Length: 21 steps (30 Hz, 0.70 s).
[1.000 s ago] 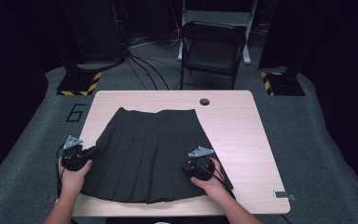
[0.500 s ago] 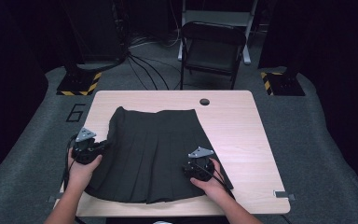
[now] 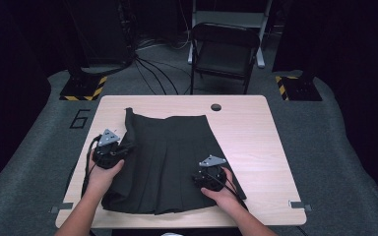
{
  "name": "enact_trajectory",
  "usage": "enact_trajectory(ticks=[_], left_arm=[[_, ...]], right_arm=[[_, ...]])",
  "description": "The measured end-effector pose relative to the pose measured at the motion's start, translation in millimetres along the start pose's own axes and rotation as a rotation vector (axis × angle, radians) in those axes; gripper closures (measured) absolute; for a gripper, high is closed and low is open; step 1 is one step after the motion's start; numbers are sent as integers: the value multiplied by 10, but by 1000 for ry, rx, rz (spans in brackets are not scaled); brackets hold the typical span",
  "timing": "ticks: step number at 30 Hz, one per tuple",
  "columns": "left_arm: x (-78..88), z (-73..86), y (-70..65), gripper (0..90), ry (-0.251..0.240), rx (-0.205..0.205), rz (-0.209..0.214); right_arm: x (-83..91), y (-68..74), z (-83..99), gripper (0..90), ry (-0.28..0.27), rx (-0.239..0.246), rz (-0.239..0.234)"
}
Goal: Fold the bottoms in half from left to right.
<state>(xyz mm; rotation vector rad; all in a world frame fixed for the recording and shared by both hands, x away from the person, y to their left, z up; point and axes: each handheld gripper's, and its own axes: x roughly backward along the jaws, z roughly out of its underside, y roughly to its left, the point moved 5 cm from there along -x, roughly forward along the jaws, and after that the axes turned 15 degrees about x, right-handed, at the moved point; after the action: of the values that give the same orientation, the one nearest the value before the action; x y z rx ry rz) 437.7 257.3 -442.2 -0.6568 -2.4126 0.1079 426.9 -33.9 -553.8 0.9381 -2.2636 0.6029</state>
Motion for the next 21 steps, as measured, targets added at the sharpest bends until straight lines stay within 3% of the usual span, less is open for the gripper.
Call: enact_trajectory(ticks=[6, 12, 17, 21], left_arm=[[-128, 64, -302, 842, 35, -59, 63], [-373, 219, -641, 842, 64, -109, 109], [-531, 299, -862, 842, 87, -125, 147], [-608, 337, -947, 842, 95, -123, 165]], right_arm=[[-1, -5, 1, 400, -2, 7, 0], [0, -3, 1, 400, -1, 3, -1], [0, -2, -1, 400, 0, -2, -2], [2, -3, 0, 400, 1, -1, -3]])
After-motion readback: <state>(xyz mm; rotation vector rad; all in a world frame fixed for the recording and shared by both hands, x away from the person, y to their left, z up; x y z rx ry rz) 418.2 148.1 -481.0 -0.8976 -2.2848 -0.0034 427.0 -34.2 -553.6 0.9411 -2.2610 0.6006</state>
